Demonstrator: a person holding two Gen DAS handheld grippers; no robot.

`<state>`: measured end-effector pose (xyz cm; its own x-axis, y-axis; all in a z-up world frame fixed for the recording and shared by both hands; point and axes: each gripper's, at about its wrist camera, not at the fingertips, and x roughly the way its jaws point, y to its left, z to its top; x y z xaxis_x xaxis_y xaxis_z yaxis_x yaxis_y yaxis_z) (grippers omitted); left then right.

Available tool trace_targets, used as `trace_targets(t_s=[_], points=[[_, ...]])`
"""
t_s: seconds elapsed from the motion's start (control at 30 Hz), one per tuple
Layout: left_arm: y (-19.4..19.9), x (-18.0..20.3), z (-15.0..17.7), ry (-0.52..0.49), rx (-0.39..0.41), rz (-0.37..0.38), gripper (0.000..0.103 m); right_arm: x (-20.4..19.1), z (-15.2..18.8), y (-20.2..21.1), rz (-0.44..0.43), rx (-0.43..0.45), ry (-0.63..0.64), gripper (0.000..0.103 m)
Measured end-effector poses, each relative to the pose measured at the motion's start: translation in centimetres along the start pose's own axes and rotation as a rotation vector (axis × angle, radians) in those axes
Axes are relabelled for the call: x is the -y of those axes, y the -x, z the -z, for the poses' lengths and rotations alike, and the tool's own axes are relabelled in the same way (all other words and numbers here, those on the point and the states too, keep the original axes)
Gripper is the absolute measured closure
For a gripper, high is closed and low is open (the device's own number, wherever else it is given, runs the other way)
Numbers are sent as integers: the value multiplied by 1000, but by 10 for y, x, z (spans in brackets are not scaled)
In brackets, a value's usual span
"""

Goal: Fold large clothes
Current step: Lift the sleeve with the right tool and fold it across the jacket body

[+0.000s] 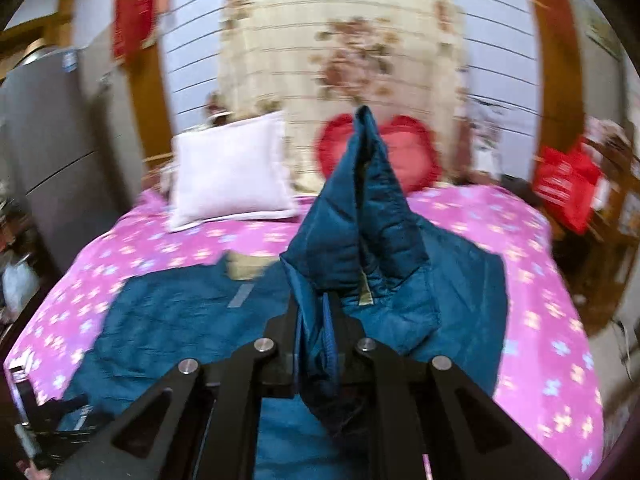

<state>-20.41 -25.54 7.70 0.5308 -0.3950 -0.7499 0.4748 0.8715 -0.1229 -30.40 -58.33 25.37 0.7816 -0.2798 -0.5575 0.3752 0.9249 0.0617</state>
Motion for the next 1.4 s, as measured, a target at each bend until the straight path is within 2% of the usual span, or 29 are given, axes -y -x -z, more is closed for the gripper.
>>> trace_targets(t_s=[0.2,0.47,0.57,0.6,0.63,0.67,0.7,0.77,0.9,1.1,1.2,1.23,1.27,1.3,1.33,1.4], points=[[3,-20,3,33,9,-1,50,-105,-1,-51,-132,-73,91,93],[-5,-41,9,73,-19,-1,50,-198,42,-142,-297,-250,75,92],[-6,-43,9,72,-15,2,50,-215,58,-166,-368,-352,35,80],[-6,-43,8,78,-13,8,50,-219,61,-165,-417,-358,29,71],[-6,-44,7,86,-11,17,50,-221,63,-161,-440,-350,36,66],[-6,-46,6,100,-9,32,50,-222,62,-151,-457,-322,62,55],[-6,-47,6,120,-5,55,50,-221,60,-145,-452,-306,76,49],[-5,-50,1,174,8,107,50,-211,56,-129,-410,-263,100,48],[-9,-52,-16,245,19,178,50,-175,60,-117,-338,-265,88,48],[-27,-41,-56,288,49,172,50,-89,78,-101,-250,-277,7,48],[-46,-36,-71,307,44,128,51,-49,80,-87,-192,-254,-16,47],[-54,-35,-75,319,34,104,54,-33,78,-82,-173,-241,-36,47],[-63,-33,-80,321,26,110,75,-15,76,-76,-155,-223,-67,44],[-67,-32,-82,300,19,128,103,-1,73,-71,-135,-203,-93,41],[-72,-27,-88,256,2,118,103,10,71,-67,-115,-183,-117,41],[-70,-22,-95,179,24,73,103,35,68,-62,-88,-153,-185,41]])
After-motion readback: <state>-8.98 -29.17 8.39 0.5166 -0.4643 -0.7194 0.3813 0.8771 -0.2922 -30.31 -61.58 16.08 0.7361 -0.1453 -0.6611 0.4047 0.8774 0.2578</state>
